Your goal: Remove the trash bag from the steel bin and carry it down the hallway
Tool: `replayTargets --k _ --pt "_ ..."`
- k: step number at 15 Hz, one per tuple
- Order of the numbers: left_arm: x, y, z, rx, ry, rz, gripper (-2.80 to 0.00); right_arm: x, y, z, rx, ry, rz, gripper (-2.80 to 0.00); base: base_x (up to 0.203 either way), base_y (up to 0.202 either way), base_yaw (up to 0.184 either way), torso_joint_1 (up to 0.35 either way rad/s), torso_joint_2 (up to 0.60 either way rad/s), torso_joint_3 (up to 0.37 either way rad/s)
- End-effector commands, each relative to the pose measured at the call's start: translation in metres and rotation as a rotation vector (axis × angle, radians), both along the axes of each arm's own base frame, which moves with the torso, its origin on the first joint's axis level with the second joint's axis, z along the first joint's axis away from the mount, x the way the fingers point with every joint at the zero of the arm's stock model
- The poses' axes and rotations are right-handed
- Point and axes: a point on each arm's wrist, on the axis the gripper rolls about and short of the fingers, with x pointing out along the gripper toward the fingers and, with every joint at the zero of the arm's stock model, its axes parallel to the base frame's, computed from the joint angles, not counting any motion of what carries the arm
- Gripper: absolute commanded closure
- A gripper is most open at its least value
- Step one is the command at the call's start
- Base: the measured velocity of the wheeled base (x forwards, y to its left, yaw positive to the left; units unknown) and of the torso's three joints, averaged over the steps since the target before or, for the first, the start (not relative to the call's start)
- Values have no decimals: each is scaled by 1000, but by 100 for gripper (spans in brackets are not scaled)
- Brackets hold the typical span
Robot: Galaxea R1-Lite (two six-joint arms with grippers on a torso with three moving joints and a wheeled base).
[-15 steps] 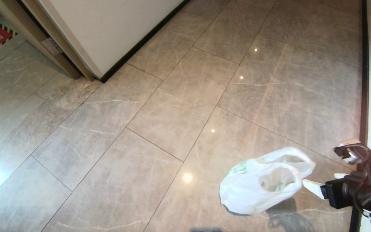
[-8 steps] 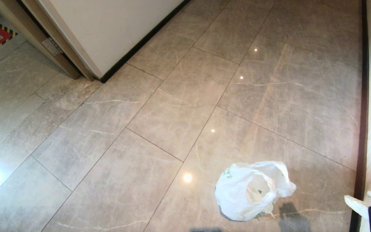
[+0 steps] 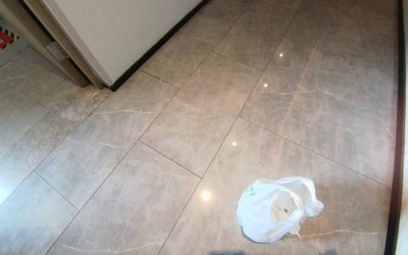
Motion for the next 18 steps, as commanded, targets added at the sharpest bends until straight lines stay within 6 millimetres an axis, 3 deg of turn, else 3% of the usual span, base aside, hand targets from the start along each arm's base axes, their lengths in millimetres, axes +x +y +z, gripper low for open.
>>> replayTargets --k 1,7,18 --pt "0 0 0 0 0 1 0 -20 1 -8 31 -138 47 0 0 0 0 0 0 0" --pt "0 0 0 0 0 1 0 -57 4 -23 82 -475 136 0 0 0 0 0 0 0" --pt "0 0 0 0 0 1 0 -57 3 -26 140 -454 130 0 0 0 0 0 0 0"
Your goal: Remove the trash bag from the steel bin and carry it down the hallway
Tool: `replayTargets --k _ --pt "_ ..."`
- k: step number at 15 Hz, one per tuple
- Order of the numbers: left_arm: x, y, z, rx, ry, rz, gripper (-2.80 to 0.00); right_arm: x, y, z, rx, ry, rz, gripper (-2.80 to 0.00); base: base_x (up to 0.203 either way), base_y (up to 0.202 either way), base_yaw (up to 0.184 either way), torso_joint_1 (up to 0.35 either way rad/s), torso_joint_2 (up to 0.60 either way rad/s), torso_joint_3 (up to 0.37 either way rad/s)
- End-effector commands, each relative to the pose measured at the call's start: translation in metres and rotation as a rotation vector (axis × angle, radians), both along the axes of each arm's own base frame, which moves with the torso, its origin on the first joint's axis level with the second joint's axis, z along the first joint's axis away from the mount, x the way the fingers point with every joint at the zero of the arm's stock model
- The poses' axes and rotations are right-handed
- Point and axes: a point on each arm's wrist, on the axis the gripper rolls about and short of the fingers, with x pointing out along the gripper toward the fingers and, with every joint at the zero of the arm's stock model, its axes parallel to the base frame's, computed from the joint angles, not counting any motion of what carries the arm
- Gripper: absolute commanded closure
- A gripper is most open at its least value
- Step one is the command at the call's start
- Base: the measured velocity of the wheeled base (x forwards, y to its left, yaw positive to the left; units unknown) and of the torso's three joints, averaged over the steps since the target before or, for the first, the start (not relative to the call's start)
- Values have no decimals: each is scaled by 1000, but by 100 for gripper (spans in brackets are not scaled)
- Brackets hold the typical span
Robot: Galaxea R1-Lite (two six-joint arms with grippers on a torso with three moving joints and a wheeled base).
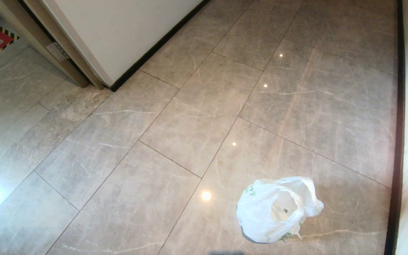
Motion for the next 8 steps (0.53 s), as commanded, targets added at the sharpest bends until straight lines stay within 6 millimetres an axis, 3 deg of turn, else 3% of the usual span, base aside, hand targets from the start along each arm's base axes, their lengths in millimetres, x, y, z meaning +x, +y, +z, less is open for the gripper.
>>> replayTargets --k 1,8 --pt "0 0 0 -1 0 1 0 0 0 0 0 0 0 0 0 0 0 0 0 0" --pt "0 0 0 -4 0 1 0 0 0 0 -2 0 0 0 0 0 0 1 1 38"
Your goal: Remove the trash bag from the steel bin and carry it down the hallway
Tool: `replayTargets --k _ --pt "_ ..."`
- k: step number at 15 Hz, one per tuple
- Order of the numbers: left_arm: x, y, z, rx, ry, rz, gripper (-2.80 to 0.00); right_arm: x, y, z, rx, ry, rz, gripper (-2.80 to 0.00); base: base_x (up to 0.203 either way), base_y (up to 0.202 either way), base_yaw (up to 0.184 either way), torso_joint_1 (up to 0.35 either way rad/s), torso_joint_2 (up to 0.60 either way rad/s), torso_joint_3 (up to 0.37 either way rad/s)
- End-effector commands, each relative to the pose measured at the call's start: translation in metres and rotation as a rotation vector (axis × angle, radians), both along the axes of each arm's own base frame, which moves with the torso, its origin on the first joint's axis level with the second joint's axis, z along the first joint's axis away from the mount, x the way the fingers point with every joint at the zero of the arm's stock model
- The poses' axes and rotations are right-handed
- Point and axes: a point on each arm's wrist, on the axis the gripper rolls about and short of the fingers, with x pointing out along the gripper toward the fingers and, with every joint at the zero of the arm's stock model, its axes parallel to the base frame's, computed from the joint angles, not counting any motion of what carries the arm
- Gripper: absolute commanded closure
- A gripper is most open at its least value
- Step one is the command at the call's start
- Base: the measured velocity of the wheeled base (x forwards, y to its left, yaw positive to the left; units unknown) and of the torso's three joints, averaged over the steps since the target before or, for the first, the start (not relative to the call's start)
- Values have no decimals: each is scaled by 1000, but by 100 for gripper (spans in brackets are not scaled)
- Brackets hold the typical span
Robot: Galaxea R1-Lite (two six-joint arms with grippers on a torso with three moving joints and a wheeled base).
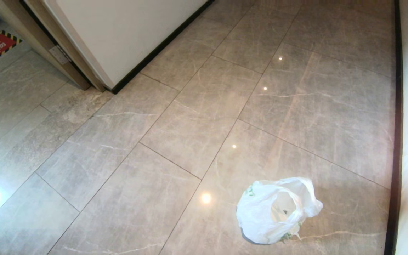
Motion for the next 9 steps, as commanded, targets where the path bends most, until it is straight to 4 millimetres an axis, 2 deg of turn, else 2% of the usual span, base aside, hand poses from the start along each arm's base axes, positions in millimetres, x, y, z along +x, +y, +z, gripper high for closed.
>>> replayTargets --k 1,9 --pt "0 0 0 -2 0 1 0 0 0 0 -2 0 0 0 0 0 0 5 -1 190" --pt "0 0 0 -5 0 1 0 0 0 0 0 0 0 0 0 0 0 2 2 199"
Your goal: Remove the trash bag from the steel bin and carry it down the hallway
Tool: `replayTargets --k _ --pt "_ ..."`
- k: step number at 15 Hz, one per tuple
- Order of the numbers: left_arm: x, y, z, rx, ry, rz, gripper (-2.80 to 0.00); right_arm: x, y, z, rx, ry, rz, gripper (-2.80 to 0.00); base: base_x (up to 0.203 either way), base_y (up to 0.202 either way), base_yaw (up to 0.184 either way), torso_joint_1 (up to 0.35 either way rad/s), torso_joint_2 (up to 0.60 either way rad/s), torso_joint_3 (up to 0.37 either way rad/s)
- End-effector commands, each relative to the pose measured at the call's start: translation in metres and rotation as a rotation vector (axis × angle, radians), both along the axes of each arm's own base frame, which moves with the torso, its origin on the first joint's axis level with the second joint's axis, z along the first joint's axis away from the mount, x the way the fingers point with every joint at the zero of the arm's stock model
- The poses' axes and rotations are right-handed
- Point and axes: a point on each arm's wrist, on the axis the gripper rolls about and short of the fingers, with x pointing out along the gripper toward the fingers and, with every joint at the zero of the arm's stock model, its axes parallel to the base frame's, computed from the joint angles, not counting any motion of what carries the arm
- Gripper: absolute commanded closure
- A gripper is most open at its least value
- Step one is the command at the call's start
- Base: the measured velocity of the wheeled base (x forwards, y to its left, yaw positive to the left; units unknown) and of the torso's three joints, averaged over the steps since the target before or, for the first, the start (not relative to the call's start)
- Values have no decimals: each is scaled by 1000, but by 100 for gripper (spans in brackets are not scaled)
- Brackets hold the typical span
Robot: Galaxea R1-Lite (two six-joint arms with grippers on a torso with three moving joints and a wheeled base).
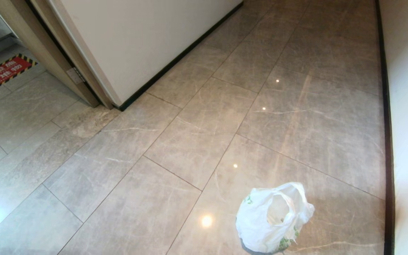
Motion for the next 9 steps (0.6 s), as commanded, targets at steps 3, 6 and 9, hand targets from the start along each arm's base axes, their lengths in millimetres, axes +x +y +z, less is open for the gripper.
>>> replayTargets --k 3,6,9 --pt "0 0 0 0 0 0 0 0 0 0 -3 0 1 0 0 0 0 2 2 203" --pt "0 0 0 0 0 0 0 0 0 0 -2 1 1 0 0 0 0 5 0 195" --pt "0 0 0 0 1 0 0 0 0 0 -3 0 1 0 0 0 0 3 0 201"
